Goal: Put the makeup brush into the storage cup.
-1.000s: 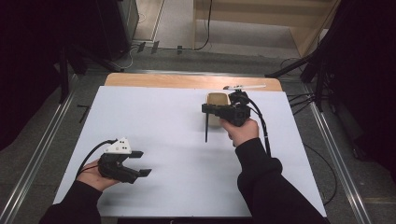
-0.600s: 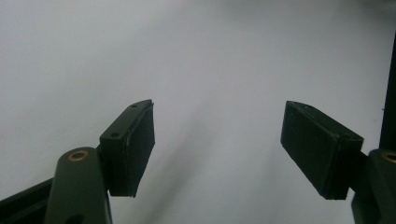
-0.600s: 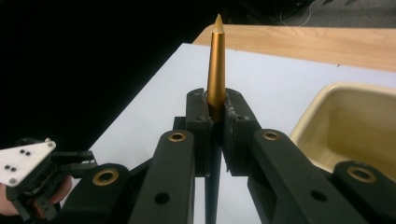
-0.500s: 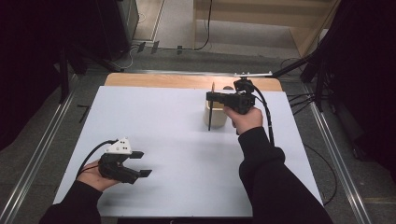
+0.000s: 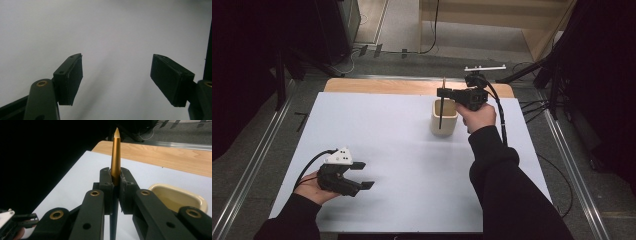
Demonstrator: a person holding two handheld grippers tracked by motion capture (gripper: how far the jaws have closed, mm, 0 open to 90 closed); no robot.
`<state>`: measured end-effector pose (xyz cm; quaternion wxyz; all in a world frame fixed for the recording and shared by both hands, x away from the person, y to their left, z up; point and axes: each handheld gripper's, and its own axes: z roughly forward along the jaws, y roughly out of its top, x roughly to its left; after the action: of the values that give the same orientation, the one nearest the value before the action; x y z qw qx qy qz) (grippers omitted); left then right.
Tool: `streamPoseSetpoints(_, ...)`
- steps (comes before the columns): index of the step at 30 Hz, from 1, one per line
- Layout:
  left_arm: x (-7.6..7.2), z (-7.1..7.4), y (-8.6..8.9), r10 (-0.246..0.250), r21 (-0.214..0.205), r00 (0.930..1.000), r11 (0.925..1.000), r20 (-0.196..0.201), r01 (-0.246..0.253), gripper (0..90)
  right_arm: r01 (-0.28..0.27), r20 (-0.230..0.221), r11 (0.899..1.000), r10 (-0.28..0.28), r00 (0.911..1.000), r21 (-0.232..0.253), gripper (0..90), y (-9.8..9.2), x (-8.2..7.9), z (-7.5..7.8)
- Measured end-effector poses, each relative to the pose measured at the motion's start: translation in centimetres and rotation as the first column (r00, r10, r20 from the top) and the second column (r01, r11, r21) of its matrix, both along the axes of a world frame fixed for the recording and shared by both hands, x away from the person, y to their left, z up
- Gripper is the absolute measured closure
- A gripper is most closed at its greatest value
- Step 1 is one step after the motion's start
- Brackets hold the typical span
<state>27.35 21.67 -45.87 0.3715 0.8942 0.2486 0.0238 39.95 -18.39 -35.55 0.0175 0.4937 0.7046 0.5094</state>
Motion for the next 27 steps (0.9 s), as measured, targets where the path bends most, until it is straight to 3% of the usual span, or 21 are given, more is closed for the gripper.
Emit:
streamPoseSetpoints(3, 0.0, 0.0, 0.0, 0.002, -0.005, 1.0000, 1.0000, 0.000, -0.002, 26.9, 0.015, 0.003, 1.000, -0.015, 0.9999, -0.012, 83.7, -0.2, 0.5, 0.3)
streamPoseSetpoints(8, 0.0, 0.0, 0.0, -0.001, -0.007, 1.0000, 1.0000, 0.005, 0.001, 26.9, 0.038, 0.002, 0.999, -0.038, 0.9993, 0.010, 83.7, -0.7, 1.4, 0.8)
streamPoseSetpoints(17, 0.0, 0.0, 0.0, -0.002, -0.003, 1.0000, 1.0000, 0.003, 0.002, 26.9, 0.072, 0.015, 0.997, -0.072, 0.9973, -0.029, 83.7, -0.7, 2.9, 1.1)
streamPoseSetpoints(22, 0.0, 0.0, 0.0, -0.004, -0.006, 1.0000, 1.0000, 0.000, 0.004, 26.9, 0.098, 0.036, 0.995, -0.098, 0.9945, -0.007, 83.7, -1.2, 3.7, 1.5)
streamPoseSetpoints(27, 0.0, 0.0, -0.1, -0.005, -0.005, 1.0000, 1.0000, -0.003, 0.005, 26.9, 0.114, 0.039, 0.993, -0.113, 0.9929, -0.019, 83.7, -1.3, 4.4, 1.5)
